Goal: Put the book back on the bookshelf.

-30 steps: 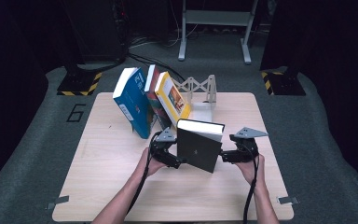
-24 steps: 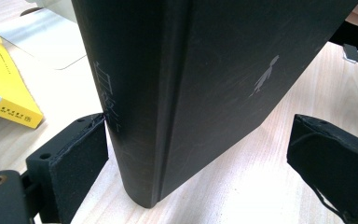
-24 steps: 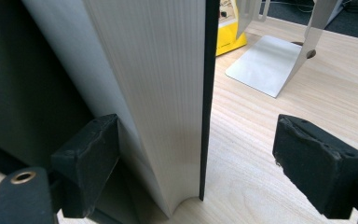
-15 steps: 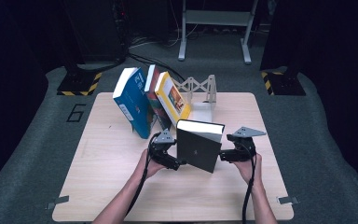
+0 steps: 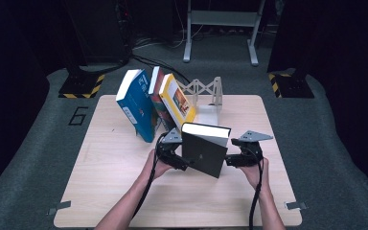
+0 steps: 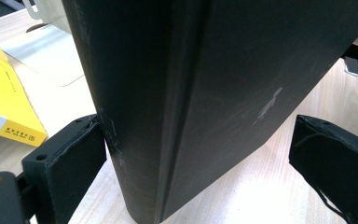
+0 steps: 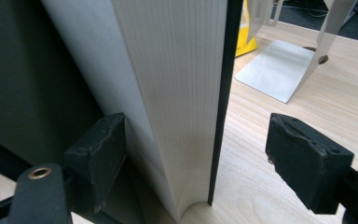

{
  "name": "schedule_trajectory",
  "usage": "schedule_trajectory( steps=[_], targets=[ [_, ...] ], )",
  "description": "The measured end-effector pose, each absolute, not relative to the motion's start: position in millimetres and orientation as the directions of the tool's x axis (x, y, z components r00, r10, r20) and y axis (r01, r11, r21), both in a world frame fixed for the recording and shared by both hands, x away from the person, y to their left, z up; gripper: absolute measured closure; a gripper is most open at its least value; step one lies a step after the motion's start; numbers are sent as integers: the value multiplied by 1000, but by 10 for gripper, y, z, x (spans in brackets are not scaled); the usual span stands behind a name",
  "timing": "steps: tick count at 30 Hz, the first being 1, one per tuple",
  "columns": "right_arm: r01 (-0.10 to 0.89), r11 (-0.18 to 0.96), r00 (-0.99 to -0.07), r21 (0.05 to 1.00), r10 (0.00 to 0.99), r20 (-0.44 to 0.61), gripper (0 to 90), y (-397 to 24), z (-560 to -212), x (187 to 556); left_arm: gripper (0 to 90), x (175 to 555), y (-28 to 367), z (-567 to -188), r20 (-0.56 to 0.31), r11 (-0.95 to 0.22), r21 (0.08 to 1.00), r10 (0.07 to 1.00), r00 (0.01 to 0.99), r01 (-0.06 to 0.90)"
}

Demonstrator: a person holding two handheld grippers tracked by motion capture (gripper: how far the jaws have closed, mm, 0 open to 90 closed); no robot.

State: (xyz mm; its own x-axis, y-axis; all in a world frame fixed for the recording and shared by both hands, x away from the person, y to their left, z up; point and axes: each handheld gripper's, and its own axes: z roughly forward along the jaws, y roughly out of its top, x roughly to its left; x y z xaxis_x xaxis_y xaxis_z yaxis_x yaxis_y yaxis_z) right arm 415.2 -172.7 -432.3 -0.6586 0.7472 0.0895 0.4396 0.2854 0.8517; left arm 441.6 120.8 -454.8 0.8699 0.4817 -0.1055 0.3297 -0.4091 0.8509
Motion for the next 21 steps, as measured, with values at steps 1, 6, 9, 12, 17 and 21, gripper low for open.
schedule_trajectory(
  steps=[1, 6, 9, 12, 17, 21],
  targets=[
    [439, 281, -655, 853, 750, 90, 199, -1728, -4325, 4155, 42, 4416, 1212, -4549, -108, -407, 852, 479, 871, 329],
    [448, 277, -653, 850, 750, 100, 193, -1732, -4330, 4174, 42, 4400, 1233, -4551, -120, -393, 858, 475, 872, 332],
    [451, 275, -654, 849, 749, 104, 194, -1740, -4333, 4183, 41, 4386, 1221, -4550, -118, -392, 857, 482, 868, 334],
    [455, 274, -655, 847, 748, 110, 200, -1738, -4332, 4197, 41, 4371, 1224, -4544, -110, -403, 853, 481, 870, 331],
    [448, 294, -664, 844, 741, 95, 214, -1727, -4312, 4202, 40, 4345, 1210, -4537, -96, -413, 850, 490, 866, 328],
    [445, 293, -672, 846, 734, 99, 226, -1729, -4314, 4214, 40, 4302, 1188, -4542, -95, -399, 852, 516, 851, 337]
  ],
)
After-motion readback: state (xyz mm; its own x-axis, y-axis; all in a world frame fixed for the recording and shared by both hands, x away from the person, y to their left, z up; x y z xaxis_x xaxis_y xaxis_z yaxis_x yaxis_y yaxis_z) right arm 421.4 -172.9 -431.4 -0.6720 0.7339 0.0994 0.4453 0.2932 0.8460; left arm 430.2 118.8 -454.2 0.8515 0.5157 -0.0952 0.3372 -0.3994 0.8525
